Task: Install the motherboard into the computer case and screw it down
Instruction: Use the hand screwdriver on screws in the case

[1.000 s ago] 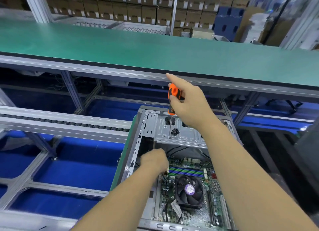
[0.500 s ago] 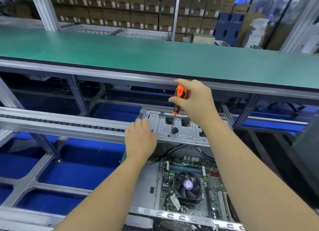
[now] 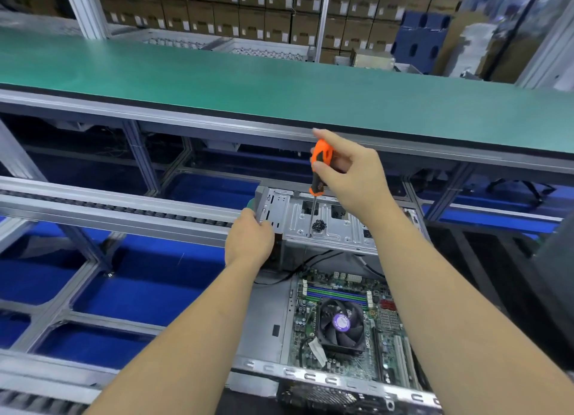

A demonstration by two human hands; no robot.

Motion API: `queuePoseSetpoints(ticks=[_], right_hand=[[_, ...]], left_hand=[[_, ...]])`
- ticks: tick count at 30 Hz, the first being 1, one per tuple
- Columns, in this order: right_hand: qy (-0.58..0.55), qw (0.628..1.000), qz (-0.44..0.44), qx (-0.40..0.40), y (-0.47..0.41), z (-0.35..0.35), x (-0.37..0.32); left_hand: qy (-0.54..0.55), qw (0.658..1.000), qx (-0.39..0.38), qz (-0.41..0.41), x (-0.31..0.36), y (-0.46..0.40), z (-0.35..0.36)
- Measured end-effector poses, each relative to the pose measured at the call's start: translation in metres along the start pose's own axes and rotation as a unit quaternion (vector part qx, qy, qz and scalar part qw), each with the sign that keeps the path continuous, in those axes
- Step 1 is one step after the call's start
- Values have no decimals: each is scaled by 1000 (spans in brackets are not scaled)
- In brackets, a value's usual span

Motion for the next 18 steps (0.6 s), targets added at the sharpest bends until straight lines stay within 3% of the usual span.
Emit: queuePoseSetpoints(ticks=[4,7,13,18], right_hand=[[130,989,-9,65,-2,-4,1],[130,988,1,87,-1,-5,-1],[45,998,-8,38,0,-1,-1],[83,994,12,69,-3,-7,4]], left_hand=[[-15,1000,4,4,2,2,-1],[-27,1000,6,11,3,4,0],[-34,999,-1,11,4,6,-1],[-39,999,1,12,5,7,0]])
Point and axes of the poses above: each hand's wrist, its own y-axis away from the middle knuckle, its own z-axis out of the palm, x = y × z, the point moved 6 cm from there along -y, towards the middle knuckle, and after that the axes turned 9 degrees about y, right-handed, at the moved point
